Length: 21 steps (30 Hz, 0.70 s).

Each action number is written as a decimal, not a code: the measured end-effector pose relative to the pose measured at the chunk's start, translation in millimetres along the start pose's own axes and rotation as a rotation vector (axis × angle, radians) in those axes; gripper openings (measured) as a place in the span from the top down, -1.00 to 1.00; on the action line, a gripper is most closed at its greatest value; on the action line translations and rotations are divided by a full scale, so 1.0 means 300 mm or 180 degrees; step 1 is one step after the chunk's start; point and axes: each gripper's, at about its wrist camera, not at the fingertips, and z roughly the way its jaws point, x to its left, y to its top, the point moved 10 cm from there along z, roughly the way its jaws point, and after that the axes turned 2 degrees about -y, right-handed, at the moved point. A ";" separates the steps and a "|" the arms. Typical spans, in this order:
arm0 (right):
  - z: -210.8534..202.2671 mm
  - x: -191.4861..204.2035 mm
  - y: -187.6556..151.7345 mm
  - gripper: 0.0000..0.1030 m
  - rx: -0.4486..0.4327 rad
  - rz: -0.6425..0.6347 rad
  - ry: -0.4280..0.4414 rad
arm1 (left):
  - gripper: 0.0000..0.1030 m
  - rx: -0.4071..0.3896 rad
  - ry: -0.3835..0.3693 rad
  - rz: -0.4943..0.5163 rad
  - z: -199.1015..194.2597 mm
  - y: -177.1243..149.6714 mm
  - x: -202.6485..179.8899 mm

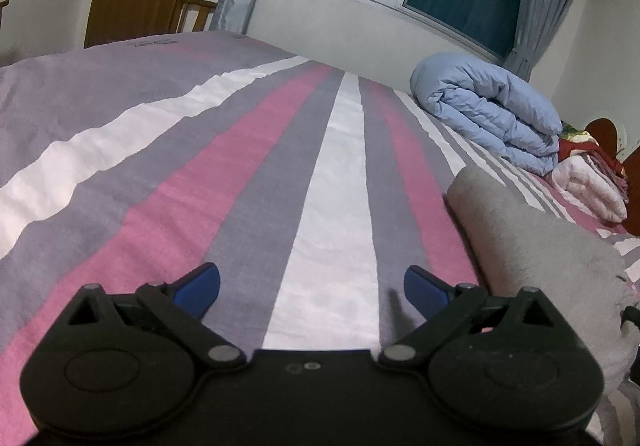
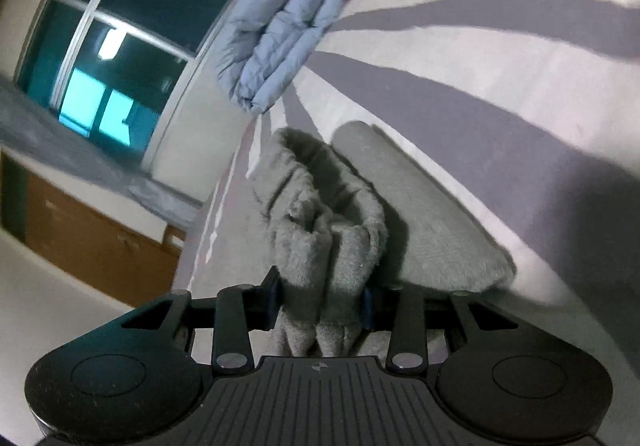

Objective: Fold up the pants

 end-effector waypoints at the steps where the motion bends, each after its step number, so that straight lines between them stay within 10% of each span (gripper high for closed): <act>1: 0.005 -0.006 -0.001 0.26 0.0011 0.0015 0.0024 | -0.80 -0.0002 0.0013 0.0004 0.000 -0.001 0.000; 14: -0.094 0.065 0.005 0.25 -0.0304 -0.0180 0.0487 | -0.79 -0.0057 0.0070 0.0024 -0.039 -0.006 0.000; 18: -0.013 -0.040 -0.010 0.25 -0.0049 0.0030 0.0080 | -0.79 -0.0017 0.0132 0.0032 -0.041 -0.014 0.001; 21: -0.083 0.000 0.000 -0.20 -0.0108 -0.0119 0.0083 | -0.76 -0.0017 0.0145 0.0045 -0.070 -0.025 -0.009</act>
